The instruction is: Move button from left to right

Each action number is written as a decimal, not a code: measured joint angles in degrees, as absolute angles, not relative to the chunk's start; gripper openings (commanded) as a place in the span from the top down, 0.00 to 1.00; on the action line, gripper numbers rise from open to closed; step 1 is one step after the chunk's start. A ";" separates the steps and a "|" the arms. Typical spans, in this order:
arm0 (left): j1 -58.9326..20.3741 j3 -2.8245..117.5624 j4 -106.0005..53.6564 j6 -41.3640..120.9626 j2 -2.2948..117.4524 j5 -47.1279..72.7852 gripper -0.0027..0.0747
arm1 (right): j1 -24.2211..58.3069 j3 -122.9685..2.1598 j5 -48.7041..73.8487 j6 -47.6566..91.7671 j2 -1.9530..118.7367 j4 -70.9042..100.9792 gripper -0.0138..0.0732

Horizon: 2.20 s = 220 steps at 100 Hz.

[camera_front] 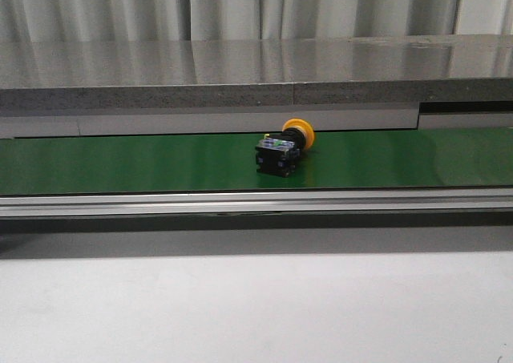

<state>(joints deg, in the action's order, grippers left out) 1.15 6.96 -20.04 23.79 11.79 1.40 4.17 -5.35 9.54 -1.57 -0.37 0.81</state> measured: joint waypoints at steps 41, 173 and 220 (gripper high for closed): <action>1.15 6.96 -20.04 23.79 11.79 1.40 0.99 | 4.17 -24.99 25.95 -1.57 21.65 0.81 0.92; 1.15 6.96 -20.04 23.79 11.79 1.40 0.99 | 4.17 -39.53 29.02 -1.57 55.62 6.34 0.15; 1.15 6.96 -20.04 23.79 11.79 1.40 0.99 | 4.17 -50.65 28.14 -1.57 71.38 7.51 0.15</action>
